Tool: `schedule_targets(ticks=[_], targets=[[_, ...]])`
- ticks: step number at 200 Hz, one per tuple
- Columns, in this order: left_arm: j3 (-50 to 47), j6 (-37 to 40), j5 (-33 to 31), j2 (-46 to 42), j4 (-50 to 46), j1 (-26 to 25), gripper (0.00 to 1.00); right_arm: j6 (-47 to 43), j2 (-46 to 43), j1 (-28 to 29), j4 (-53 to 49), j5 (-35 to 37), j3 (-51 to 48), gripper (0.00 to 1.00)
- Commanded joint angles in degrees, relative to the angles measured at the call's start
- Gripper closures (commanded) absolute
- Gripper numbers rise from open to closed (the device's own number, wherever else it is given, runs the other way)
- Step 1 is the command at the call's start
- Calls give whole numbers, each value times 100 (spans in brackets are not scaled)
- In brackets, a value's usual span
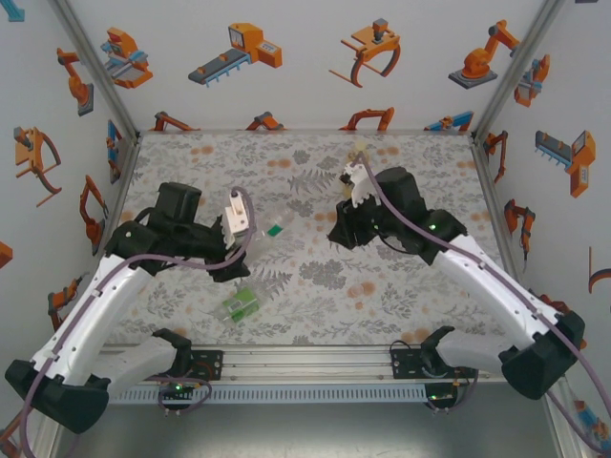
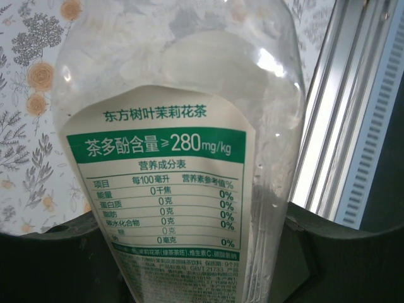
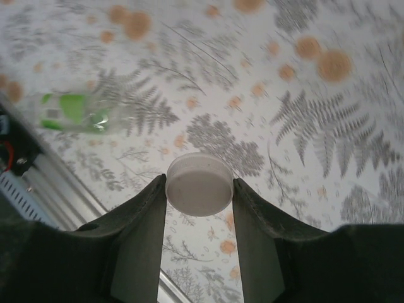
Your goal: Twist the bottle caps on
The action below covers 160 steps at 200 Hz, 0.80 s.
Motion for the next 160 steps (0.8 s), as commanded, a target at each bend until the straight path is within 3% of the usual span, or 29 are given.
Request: schedule_targets(ticks=[1,21,36,88,160], targets=[[64,1230,44,-336,-468,-69,100,-1037,-217,31,555,-1671,360,83],[54,1449,-57,-459,-467,-106,100,-1433,-177,69,616,-2621,676,86],[77,1499,-172,-491,-487,-141,100,-1705,-155,249,672,-2904,836,87],[158,1713,-357,-522,-652,-244,100,-2590,257,870,17,-2639,1627,87],[211,1693,-211,-529,-648,-293,100,-2890,679,1186,-311,-2496,2025,89]])
